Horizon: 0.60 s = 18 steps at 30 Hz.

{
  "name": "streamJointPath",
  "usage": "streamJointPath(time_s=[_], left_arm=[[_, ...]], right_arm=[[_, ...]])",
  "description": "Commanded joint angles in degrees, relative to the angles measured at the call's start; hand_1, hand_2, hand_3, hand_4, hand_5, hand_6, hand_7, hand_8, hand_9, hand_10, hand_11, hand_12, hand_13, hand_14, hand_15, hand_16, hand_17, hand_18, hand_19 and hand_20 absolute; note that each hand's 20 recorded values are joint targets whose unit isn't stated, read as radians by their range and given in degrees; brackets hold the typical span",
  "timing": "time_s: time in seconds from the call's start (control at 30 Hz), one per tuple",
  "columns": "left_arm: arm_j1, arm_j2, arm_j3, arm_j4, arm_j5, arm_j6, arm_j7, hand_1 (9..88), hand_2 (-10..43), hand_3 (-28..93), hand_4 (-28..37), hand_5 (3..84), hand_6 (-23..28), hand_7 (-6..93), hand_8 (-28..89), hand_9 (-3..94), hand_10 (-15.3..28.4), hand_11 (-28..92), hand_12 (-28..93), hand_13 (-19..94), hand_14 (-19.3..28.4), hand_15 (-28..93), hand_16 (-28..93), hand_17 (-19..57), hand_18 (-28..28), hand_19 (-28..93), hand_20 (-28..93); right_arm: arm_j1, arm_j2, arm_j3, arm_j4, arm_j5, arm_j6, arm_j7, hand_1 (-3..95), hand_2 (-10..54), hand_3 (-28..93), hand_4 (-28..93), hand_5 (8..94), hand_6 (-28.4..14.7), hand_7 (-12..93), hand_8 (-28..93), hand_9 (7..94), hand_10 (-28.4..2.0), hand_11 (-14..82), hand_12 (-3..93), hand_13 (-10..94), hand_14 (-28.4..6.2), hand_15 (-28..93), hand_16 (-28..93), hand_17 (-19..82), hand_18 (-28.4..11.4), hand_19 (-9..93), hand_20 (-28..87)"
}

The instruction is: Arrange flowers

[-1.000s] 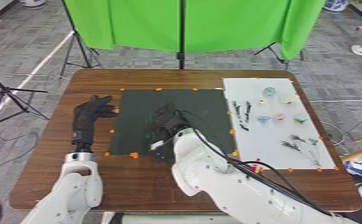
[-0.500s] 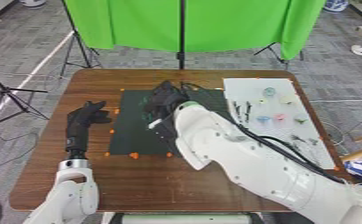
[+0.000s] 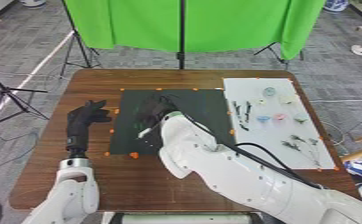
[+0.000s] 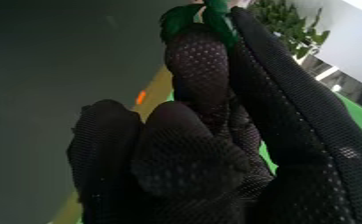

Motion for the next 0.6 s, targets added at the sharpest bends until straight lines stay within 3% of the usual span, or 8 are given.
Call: streamJointPath(time_s=[0.03,0.17,0.6], left_arm=[[1.0,-0.9,-0.03,-0.03,-1.32,2.37,1.09,25.4,13.6,58,-28.3,63.7,8.2,8.3,-5,64.9,17.1,23,14,62,21.1,40,-3,19.0,24.1,63,20],[1.5,-1.57,-0.12,-0.41,-1.13,2.7,1.26,25.2,13.6,58,-28.3,63.7,8.3,8.2,-5,64.9,17.1,23,14,62,21.0,40,-3,19.0,24.2,63,20],[2.7,-2.07,-0.39,-1.13,-0.75,2.85,0.88,24.9,13.2,58,-28.3,63.6,8.2,8.3,-5,64.9,17.2,23,14,62,21.1,40,-3,19.0,24.2,63,20]], right_arm=[[-3.4,-2.2,-1.0,2.5,-2.1,-0.3,-0.2,63.6,-9.5,55,-3,66.0,-5.5,48,27,91.3,-11.9,40.8,28.9,94,2.0,66,16,75,-7.9,88,44],[-4.6,-2.6,-0.7,3.0,-2.2,-1.0,-0.2,63.9,-9.5,55,-4,65.4,-5.1,48,26,92.8,-11.3,34.6,28.9,94,1.4,64,17,75,-7.6,86,45],[-4.4,-3.9,-0.8,3.7,1.1,0.3,0.6,65.9,-9.5,51,-9,64.3,-3.1,46,25,93.6,-9.3,20.2,26.6,94,0.4,60,17,74,-7.6,82,45]])
